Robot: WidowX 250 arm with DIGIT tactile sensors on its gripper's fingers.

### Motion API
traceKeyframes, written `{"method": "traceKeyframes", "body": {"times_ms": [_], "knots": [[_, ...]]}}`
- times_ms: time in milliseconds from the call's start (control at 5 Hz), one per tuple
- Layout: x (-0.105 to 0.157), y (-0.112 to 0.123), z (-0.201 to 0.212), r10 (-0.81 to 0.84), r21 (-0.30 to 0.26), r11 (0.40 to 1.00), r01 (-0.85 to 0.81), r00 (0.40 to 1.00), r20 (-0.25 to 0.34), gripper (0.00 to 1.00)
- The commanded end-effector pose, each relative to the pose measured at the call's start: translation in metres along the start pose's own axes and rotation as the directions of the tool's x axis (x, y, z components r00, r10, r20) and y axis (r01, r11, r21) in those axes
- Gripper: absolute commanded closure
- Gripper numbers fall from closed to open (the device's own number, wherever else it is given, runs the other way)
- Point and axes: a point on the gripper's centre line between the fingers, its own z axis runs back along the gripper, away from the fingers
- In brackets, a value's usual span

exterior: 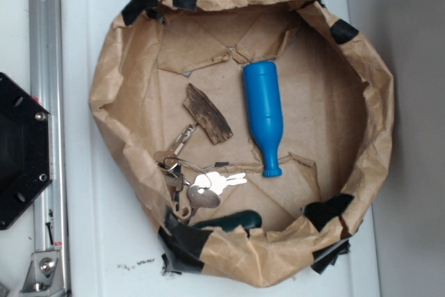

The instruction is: Grab the blue bottle.

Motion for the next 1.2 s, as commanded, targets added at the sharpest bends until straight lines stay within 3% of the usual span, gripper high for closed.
{"method": "traceKeyframes", "body": {"times_ms": [0, 200, 400, 600, 800, 1000], "knots": [[0.000, 0.000, 0.000, 0.000, 0.000, 1.000, 0.000, 1.000, 0.000, 0.00], [0.041, 0.032, -0.033, -0.097, 0.025, 0.995, 0.096, 0.992, 0.076, 0.00], [0.076, 0.047, -0.057, -0.216, 0.019, 0.976, 0.215, 0.967, 0.135, 0.00], [0.100, 0.054, -0.071, -0.294, 0.006, 0.955, 0.296, 0.944, 0.152, 0.00], [0.127, 0.044, -0.114, -0.520, 0.110, 0.853, 0.510, 0.848, 0.102, 0.00], [0.134, 0.028, -0.160, -0.661, 0.158, 0.739, 0.655, 0.750, -0.021, 0.00]]}}
